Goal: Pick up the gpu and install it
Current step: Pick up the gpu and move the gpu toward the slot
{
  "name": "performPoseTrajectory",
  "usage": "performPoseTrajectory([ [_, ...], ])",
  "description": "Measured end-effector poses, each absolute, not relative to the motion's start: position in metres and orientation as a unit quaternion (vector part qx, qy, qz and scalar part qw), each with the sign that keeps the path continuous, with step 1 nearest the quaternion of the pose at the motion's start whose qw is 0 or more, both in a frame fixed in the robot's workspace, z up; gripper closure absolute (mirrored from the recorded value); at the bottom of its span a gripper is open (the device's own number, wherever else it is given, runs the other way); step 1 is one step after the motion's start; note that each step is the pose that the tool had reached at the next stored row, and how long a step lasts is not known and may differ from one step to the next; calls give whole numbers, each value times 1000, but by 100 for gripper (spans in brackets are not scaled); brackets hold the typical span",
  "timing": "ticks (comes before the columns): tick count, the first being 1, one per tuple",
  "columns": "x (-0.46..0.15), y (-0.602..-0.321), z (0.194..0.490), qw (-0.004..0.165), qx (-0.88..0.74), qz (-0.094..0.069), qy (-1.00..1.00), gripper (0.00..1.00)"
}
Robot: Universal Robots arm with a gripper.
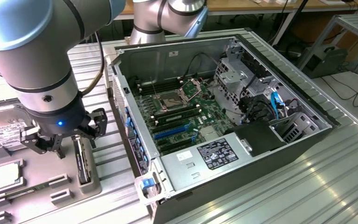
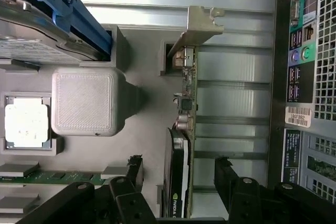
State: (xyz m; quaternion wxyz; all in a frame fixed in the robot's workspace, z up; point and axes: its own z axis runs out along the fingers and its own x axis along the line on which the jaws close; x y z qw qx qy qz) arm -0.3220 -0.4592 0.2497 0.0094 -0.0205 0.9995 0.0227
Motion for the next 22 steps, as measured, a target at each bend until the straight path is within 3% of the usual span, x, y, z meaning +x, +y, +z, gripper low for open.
performPoseTrajectory([
  [22,-324,-458,230,10,-7,23,1000,34],
])
